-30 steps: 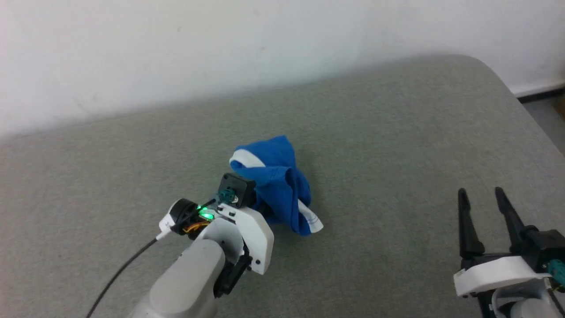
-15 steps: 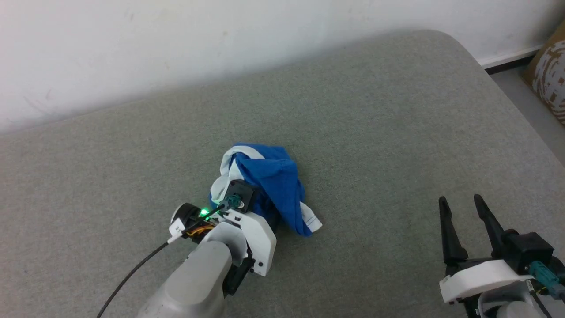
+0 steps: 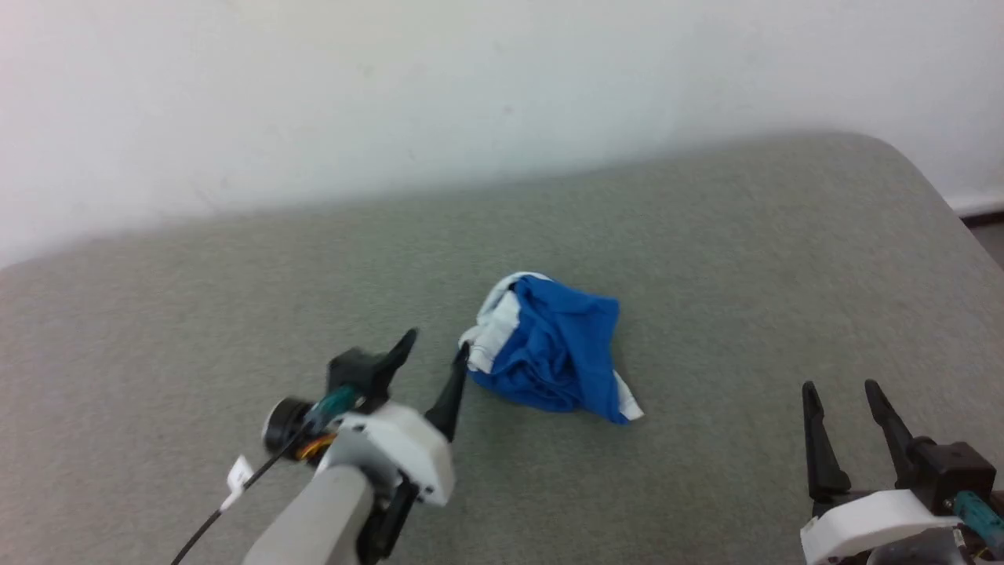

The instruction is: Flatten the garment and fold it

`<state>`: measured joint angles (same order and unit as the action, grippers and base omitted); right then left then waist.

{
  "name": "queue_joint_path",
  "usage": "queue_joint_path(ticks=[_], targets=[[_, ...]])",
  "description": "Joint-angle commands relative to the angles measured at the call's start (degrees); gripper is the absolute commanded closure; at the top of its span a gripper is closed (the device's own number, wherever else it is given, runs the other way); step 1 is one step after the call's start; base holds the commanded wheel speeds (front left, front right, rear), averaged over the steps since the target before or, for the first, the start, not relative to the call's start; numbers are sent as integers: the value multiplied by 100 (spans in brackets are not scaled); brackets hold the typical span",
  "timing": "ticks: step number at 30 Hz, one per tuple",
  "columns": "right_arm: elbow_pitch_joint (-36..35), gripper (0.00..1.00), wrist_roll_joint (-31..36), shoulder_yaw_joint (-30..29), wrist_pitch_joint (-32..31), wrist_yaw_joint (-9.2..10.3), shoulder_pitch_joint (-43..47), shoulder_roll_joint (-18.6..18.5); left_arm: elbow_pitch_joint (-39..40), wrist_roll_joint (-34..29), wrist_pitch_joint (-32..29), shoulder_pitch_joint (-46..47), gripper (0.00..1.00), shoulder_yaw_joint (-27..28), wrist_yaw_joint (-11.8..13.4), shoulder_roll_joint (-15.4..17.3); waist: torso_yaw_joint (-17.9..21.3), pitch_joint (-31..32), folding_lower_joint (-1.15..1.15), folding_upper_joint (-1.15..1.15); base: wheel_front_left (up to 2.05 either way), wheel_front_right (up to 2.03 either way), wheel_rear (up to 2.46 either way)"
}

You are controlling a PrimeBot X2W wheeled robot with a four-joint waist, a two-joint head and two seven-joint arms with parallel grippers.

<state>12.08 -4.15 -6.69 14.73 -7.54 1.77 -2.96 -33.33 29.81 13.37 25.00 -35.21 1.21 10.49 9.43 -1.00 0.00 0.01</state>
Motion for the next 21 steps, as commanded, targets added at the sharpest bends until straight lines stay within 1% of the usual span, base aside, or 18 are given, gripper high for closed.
queue_joint_path(ticks=[1,4,6,8,10,13,16,18,21], targets=[[4,0,-20,37,27,5,97,8,191,68,94,-338,0,143,89,177,-531,454,0,-1,0,0,0],[2,0,-36,119,27,5,198,8,617,57,150,-791,0,392,195,383,-682,545,0,-1,0,0,0],[-5,0,-48,148,27,5,251,8,1034,-14,158,-1092,0,652,303,486,-763,562,0,-1,0,0,0],[-5,0,-64,171,27,5,288,8,1473,-144,160,-1418,0,927,390,530,-839,567,0,-1,0,0,0],[4,0,-77,249,27,5,317,8,1843,-276,161,-1734,0,1171,421,521,-888,569,0,-1,0,0,0],[16,0,-93,347,27,5,370,8,2328,-416,162,-2170,0,1533,324,391,-943,569,0,-1,0,0,0],[22,0,-121,389,27,5,426,8,2690,-572,162,-2595,0,1937,245,152,-996,572,0,-1,0,0,0],[36,0,-139,415,27,5,454,8,2782,-709,162,-2854,0,2132,150,23,-1030,566,0,-1,0,0,0],[67,0,-170,437,27,5,484,8,2695,-906,163,-3162,0,2306,-14,-124,-1089,559,0,-1,0,0,0]])
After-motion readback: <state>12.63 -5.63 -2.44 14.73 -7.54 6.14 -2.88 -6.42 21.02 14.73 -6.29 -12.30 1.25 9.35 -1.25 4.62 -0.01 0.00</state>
